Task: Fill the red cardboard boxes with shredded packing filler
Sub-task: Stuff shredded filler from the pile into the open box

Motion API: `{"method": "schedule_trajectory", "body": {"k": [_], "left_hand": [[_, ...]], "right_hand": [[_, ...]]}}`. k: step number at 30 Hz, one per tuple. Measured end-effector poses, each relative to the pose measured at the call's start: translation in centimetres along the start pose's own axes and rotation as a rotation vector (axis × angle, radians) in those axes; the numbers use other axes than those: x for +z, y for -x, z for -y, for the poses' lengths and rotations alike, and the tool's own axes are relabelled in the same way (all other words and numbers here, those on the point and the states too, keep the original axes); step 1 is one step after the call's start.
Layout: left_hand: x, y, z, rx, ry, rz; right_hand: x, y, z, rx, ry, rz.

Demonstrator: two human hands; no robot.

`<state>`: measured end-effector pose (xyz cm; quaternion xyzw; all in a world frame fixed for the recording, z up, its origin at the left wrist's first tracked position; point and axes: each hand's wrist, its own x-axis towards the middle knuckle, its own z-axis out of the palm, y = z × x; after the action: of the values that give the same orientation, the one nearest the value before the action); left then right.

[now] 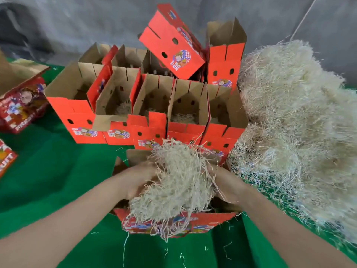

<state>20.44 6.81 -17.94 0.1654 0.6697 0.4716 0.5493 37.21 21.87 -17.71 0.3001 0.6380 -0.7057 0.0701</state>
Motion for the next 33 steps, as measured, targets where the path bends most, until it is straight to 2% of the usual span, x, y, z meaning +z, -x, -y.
{"method": "schedule_trajectory", "body": {"k": [3,6,11,15,17,20,23,25,28,30,31,33], "left_hand": [[1.7,-0.4,0.7,0.156,-0.255,-0.046],[0.8,-1.3,0.5,0.173,-0.428,-0.153],[-3.8,-0.7,-0.4,0.148,-0.307,-0.198],[-6.2,0.7,0.0,0.203,-0.318,-0.235],[-6.2,1.2,0.2,0.206,-0.374,-0.184],[-5.3,1.8,0.4,0.141,-0.380,-0.002],[-3.3,2.1,0.8,0.070,-0.459,0.135],[-1.7,1.1,1.7,0.068,-0.585,0.133],[0.3,-0.6,3.0,0.132,-0.803,0.018],[-0.2,-0.9,2.8,0.163,-0.890,-0.054],[-1.1,-0.8,2.4,0.180,-0.905,-0.098],[-3.7,-0.4,1.3,0.195,-0.887,-0.219]], "right_hand": [[1.1,-0.5,-0.1,0.018,0.091,0.084],[1.5,-0.9,-0.2,0.012,0.197,-0.008],[-0.7,0.1,-0.3,0.010,0.415,-0.178],[-2.4,0.6,-0.8,0.066,0.457,-0.241],[-2.6,0.1,-1.2,0.113,0.419,-0.303],[-2.6,-0.6,-1.4,0.103,0.314,-0.421],[-1.6,-1.0,-1.1,0.118,0.254,-0.341],[-0.4,-1.7,-0.9,0.144,0.160,-0.258],[0.9,-1.9,-0.3,0.160,0.093,-0.131],[0.3,-1.7,-0.5,0.125,0.150,-0.056],[-0.1,-1.2,-0.6,0.113,0.222,-0.053],[-1.5,-0.4,-0.6,0.137,0.388,-0.158]]}}
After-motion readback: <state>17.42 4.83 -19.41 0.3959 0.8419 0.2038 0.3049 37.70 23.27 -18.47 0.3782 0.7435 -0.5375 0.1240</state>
